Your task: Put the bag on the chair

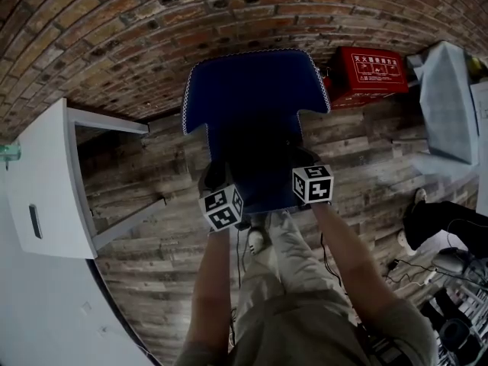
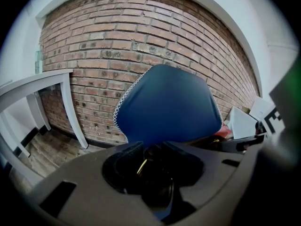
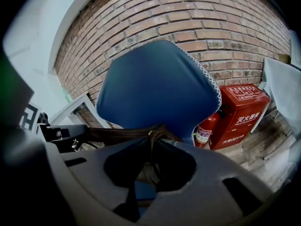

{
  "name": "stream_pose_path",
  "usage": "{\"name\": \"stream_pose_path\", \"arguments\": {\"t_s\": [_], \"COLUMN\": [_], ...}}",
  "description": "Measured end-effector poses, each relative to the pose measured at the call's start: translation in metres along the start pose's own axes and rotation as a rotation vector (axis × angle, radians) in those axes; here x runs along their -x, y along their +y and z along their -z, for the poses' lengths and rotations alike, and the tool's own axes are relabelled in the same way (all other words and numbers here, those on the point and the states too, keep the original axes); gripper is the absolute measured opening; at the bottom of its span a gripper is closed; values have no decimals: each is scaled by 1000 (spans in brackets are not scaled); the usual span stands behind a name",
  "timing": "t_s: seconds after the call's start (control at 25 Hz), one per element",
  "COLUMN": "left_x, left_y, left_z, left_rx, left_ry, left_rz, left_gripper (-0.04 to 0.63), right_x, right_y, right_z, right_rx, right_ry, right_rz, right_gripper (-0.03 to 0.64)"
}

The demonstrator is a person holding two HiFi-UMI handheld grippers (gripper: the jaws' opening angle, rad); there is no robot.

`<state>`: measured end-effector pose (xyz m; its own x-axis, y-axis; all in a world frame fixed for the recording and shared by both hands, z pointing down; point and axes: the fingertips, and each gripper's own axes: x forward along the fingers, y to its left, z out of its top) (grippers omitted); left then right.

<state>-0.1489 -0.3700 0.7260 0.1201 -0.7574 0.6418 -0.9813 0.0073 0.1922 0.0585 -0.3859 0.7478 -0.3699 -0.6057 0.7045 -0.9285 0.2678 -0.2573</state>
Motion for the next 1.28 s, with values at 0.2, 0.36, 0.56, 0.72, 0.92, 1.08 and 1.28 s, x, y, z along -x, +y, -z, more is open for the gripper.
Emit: {"name": "stream_pose_path", "arguments": {"t_s": [0.2, 0.36, 0.56, 0.72, 0.92, 1.08, 1.28], "left_x": [6, 17, 40, 65, 103, 133, 174], "left_y": [-1, 1, -4, -10, -23, -27, -35], "left_z": [-2, -12, -27, -33, -30, -35, -36], "left_rx": [13, 45, 37, 38, 3, 0, -5], "left_ry": [9, -20, -51, -67, -71, -89, -102], "left_rz": [1, 14, 38, 61, 70, 73, 108], "left_gripper": [145, 253, 259, 255, 186, 116, 63], "right_x": [6, 19, 46, 70, 109, 142, 189], "right_y": [-5, -7, -3, 12, 33, 51, 75], "right_z": [0, -8, -25, -33, -33, -36, -37], "right_rx": [-3, 1, 8, 22, 34, 39, 43], "right_ry": [24, -10, -63, -105, -140, -188, -252], "right_rz": [39, 66, 79, 78, 69, 77, 80], "right_gripper": [90, 212, 229, 227, 196, 120, 47]}}
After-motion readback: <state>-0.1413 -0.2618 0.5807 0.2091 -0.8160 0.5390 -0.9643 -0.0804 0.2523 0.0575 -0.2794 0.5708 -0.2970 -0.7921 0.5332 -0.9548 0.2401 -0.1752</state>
